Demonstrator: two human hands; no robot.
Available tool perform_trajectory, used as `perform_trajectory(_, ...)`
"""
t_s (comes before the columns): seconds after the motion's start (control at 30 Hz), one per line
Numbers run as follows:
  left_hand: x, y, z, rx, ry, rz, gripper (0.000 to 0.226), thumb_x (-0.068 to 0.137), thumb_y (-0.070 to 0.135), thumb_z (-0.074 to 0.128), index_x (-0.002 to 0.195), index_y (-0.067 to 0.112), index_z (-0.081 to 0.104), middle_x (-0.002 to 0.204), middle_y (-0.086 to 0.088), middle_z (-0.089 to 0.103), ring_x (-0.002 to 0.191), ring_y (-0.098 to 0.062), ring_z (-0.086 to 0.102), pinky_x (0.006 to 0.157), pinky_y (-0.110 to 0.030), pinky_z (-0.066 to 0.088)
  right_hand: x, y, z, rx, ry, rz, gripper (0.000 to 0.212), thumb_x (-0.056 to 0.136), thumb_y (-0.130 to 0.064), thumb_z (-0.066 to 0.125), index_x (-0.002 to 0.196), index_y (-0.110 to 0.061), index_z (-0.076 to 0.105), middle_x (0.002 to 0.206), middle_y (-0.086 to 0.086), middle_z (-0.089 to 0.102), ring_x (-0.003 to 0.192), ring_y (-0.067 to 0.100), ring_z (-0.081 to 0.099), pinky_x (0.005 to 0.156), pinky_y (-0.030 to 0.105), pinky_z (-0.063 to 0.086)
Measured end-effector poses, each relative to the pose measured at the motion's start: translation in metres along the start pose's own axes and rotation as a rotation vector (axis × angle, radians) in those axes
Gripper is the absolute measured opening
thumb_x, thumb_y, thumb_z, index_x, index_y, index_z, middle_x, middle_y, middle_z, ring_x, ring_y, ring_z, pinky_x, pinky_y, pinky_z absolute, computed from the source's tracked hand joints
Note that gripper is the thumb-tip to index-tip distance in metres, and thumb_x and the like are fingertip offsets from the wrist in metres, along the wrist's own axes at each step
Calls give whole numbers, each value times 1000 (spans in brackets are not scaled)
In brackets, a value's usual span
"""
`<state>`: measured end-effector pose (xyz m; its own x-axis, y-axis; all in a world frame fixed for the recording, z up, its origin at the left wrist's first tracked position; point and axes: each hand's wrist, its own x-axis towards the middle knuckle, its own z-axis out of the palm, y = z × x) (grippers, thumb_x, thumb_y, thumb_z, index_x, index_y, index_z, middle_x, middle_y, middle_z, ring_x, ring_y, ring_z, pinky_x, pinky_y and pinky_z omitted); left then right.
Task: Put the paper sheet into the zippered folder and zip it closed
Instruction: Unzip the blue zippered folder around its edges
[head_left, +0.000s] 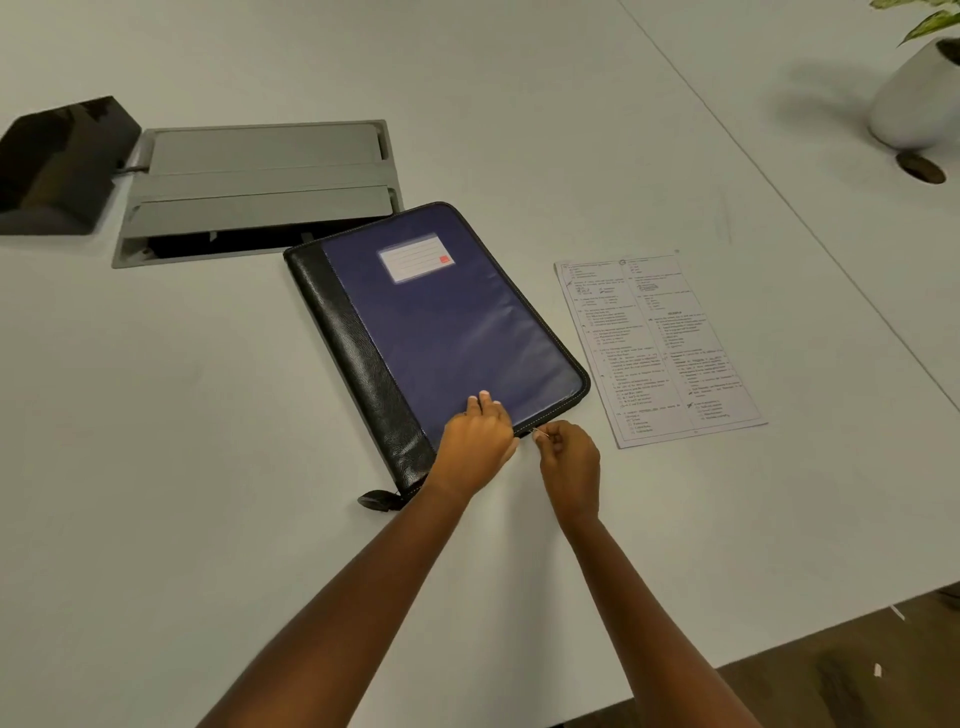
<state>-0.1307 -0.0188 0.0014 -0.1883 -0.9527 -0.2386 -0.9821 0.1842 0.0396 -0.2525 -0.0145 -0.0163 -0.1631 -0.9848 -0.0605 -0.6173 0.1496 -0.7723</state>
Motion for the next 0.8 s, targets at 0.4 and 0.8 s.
perform_trajectory(0.4,18,11,-10,278,-69,231,36,96,-6,36,132,-15,37,135,-44,36,128,-54,37,98,-52,45,18,5,-12,-90,24,-10,15,86,-11,59,81,2,64,81,20,66,74,27,58,63,27,42)
perform_trajectory(0.8,24,12,-17,286,-86,268,28,92,-8,45,119,-9,52,125,-35,52,123,-51,46,96,-52,46,44,5,-27,97,85,85,11,84,-7,61,82,5,63,86,22,64,73,18,52,65,24,40)
